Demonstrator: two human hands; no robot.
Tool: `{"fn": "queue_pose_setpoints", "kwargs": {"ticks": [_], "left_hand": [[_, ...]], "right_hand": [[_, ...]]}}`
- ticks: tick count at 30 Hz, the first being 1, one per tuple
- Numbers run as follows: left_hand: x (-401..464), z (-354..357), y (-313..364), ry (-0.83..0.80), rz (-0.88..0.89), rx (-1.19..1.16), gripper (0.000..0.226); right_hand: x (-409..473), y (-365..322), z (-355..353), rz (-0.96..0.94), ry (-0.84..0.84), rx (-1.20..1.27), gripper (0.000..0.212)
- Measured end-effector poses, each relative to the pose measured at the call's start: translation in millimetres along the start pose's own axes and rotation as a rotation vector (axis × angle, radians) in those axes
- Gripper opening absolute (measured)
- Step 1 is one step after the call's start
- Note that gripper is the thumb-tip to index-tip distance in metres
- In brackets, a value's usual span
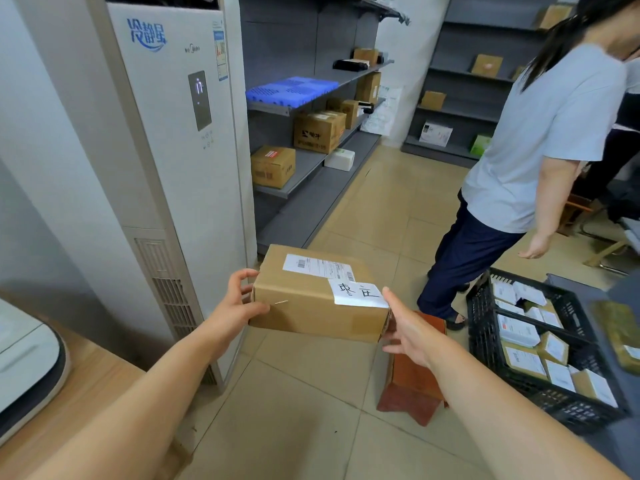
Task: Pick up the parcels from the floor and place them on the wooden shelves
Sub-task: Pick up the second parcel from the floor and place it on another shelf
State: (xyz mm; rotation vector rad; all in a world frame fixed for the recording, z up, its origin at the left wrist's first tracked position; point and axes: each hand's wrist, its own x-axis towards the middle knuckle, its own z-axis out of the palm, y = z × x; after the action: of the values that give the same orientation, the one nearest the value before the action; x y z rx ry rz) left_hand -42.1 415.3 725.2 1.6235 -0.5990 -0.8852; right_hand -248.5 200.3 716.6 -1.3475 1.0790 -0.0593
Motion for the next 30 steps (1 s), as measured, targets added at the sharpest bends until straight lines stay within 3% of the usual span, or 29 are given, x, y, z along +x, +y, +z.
{"fn": "queue_pose_setpoints", "kwargs": {"ticks": [3, 8, 12, 18, 23, 27, 30], "left_hand": [[2.8, 1.9, 1.1, 0.067, 0.026, -0.020, 0.052], [9.8, -5.2, -2.0, 0.107, 0.012, -0.038, 0.062], [10.3, -9.1, -8.9, 0.069, -0.018, 0.013, 0.077], [12.2, -9.9, -12.6, 0.064, -0.025, 0.052, 0.091], [21.3, -14.3, 2.0, 0.247, 0.070, 0.249, 0.106], [25.6, -25.8, 19.6, 0.306, 0.136, 0.512, 0.102], [26.3, -35.4, 23.9, 0.155, 0.134, 0.536, 0.085]], "right_hand": [[2.5, 2.9, 1.6, -0.009, -0.007, 0.043, 0.072], [-1.6, 1.1, 4.8, -0.105, -0.026, 0.112, 0.041], [-2.9, -1.1, 5.2, -0.172, -0.006, 0.202, 0.064], [-8.3, -20.0, 3.3, -0.296, 0.018, 0.413, 0.070], [-12.2, -39.6, -6.6, -0.373, 0.065, 0.511, 0.067], [-13.2, -49.6, -17.3, -0.423, 0.076, 0.529, 0.065], [-11.4, -53.7, -25.4, -0.432, 0.049, 0.534, 0.074]]}}
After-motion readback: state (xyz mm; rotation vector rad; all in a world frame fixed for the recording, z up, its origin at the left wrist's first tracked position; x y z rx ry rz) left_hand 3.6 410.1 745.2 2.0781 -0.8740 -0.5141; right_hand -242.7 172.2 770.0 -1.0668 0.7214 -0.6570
